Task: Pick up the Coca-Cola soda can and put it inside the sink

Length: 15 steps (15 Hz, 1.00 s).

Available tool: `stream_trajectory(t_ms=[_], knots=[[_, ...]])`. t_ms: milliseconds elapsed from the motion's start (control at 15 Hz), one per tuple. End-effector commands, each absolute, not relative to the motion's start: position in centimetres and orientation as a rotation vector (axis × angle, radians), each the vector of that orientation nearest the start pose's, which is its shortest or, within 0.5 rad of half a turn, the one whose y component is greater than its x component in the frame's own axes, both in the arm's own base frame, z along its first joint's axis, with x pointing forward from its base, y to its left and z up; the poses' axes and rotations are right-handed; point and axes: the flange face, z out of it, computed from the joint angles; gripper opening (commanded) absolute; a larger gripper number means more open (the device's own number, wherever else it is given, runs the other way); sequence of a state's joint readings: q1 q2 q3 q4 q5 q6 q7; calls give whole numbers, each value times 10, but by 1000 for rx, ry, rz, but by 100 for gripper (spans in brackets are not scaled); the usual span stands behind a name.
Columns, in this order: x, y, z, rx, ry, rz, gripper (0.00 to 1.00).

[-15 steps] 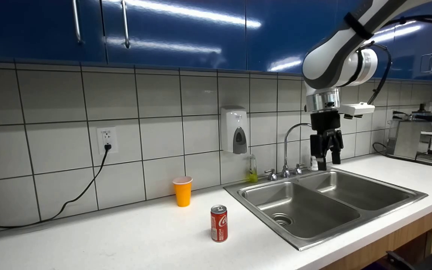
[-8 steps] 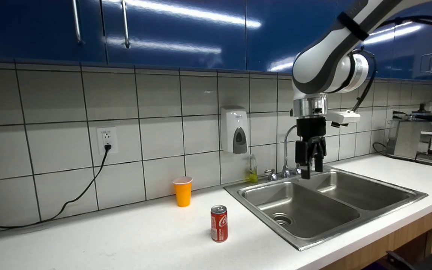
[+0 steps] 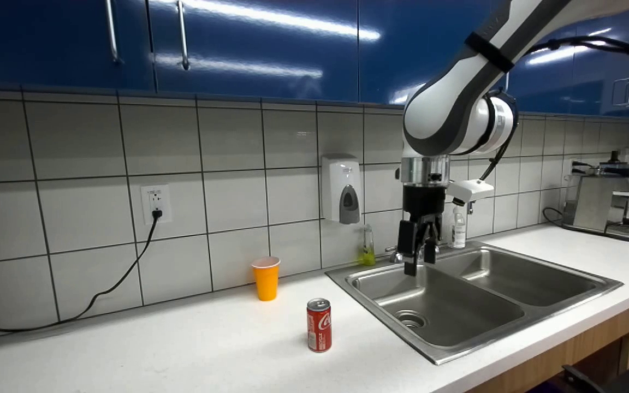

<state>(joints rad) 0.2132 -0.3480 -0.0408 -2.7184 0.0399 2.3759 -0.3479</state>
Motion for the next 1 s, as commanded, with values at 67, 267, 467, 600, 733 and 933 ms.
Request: stream_trajectory(t_ms=[67, 267, 467, 600, 733, 933], knots=[[393, 97, 315, -2982, -831, -74, 100], [402, 114, 303, -2976, -868, -94, 100], [412, 130, 293, -2970, -902, -113, 100], [420, 141, 289, -2965, -922, -127, 100], [430, 152, 285, -2957, -933, -138, 100], [441, 168, 278, -2948, -950, -151, 100]])
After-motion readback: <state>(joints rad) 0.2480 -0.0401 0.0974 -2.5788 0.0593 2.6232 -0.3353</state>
